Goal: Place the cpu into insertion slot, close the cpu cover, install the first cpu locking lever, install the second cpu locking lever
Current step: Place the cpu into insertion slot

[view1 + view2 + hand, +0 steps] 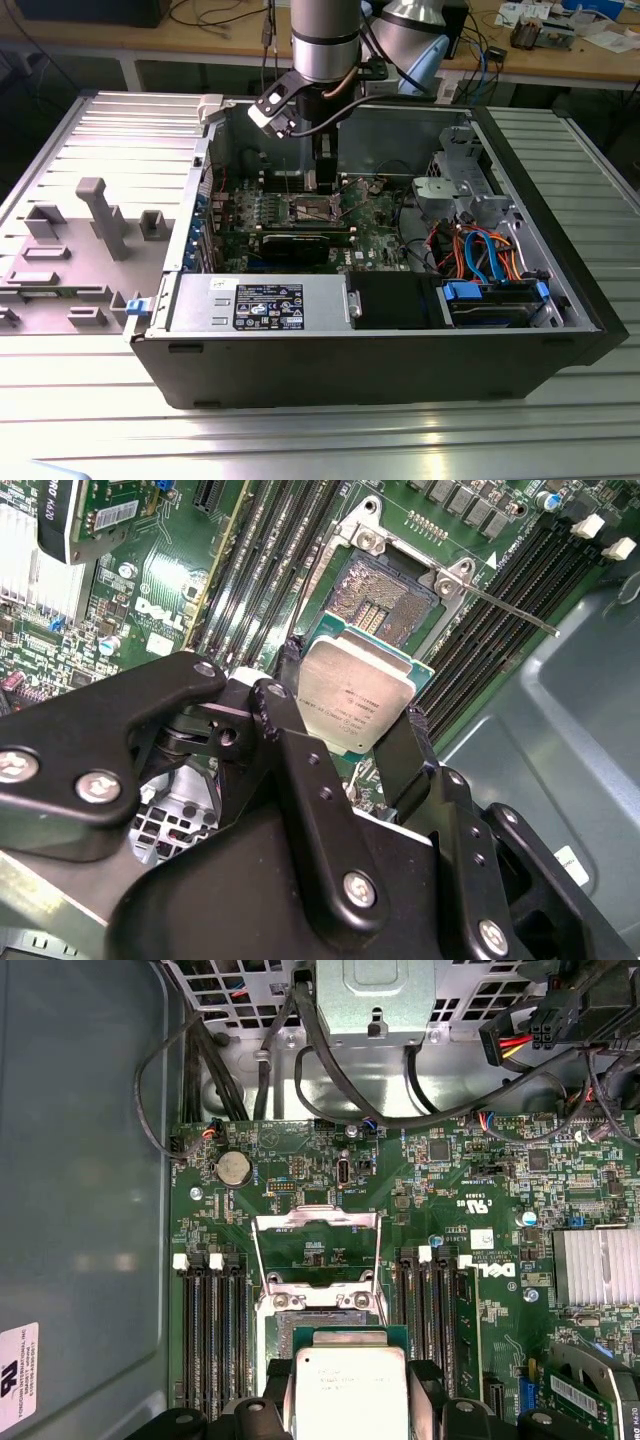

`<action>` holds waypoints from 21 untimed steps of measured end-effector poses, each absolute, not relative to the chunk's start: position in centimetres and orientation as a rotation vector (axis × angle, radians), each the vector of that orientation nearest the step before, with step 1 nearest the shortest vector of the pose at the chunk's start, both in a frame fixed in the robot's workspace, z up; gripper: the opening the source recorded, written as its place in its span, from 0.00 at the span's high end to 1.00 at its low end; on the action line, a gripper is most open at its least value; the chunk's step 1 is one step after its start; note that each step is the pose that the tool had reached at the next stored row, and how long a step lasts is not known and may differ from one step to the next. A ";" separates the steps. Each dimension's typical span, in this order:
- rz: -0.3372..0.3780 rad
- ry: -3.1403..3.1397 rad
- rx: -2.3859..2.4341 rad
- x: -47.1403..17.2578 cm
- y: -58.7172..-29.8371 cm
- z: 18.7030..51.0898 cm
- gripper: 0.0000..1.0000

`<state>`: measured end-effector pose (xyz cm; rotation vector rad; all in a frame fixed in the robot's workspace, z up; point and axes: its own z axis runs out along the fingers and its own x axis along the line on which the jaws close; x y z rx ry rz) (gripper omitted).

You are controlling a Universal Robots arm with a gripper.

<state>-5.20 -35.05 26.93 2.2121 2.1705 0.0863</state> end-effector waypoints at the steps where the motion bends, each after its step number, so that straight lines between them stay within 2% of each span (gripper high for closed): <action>1: 0.086 2.171 2.212 -5.2 -35.1 26.9 0.45; 10: 0.088 2.219 2.165 -5.2 -35.0 25.4 0.45; 21: 0.088 2.225 2.159 -5.2 -35.0 25.3 0.45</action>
